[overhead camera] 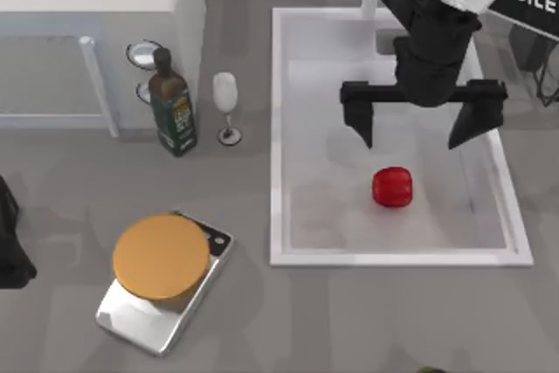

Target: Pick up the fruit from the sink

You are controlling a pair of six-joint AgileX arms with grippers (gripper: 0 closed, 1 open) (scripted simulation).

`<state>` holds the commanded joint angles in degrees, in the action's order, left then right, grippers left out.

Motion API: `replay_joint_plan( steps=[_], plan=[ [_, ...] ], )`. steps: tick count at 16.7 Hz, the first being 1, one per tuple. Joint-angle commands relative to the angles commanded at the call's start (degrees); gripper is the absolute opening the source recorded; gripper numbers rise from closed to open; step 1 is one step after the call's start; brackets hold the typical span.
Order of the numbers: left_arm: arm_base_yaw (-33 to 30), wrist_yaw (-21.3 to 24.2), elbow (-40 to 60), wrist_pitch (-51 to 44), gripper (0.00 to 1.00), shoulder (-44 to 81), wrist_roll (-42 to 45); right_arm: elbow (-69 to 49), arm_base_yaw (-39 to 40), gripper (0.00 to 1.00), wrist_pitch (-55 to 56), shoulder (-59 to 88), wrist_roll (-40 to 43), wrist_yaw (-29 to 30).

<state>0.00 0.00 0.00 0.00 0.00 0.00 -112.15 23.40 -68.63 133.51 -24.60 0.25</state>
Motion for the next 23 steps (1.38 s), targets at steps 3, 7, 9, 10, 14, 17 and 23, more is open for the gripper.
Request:
replay_joint_plan(
  steps=[3, 7, 9, 10, 14, 17, 23],
  plan=[
    [0.0, 0.0, 0.0, 0.0, 1.0, 0.0, 0.0, 0.2, -0.3, 1.0, 0.1, -0.1, 0.1, 0.0],
    [0.0, 0.0, 0.0, 0.0, 1.0, 0.0, 0.0, 2.5, -0.3, 1.0, 4.3, 2.2, 0.0, 0.0],
    [0.0, 0.0, 0.0, 0.0, 1.0, 0.0, 0.0, 5.0, -0.2, 1.0, 9.9, 4.9, 0.0, 0.1],
    [0.0, 0.0, 0.0, 0.0, 1.0, 0.0, 0.0, 6.3, -0.1, 1.0, 13.3, 6.4, 0.0, 0.1],
    [0.0, 0.0, 0.0, 0.0, 1.0, 0.0, 0.0, 11.3, 0.0, 1.0, 23.8, 12.0, -0.2, 0.1],
    [0.0, 0.0, 0.0, 0.0, 1.0, 0.0, 0.0, 12.3, 0.1, 1.0, 25.6, 13.3, -0.2, 0.2],
    [0.0, 0.0, 0.0, 0.0, 1.0, 0.0, 0.0, 12.3, 0.1, 0.77, 25.6, 13.3, -0.2, 0.2]
  ],
)
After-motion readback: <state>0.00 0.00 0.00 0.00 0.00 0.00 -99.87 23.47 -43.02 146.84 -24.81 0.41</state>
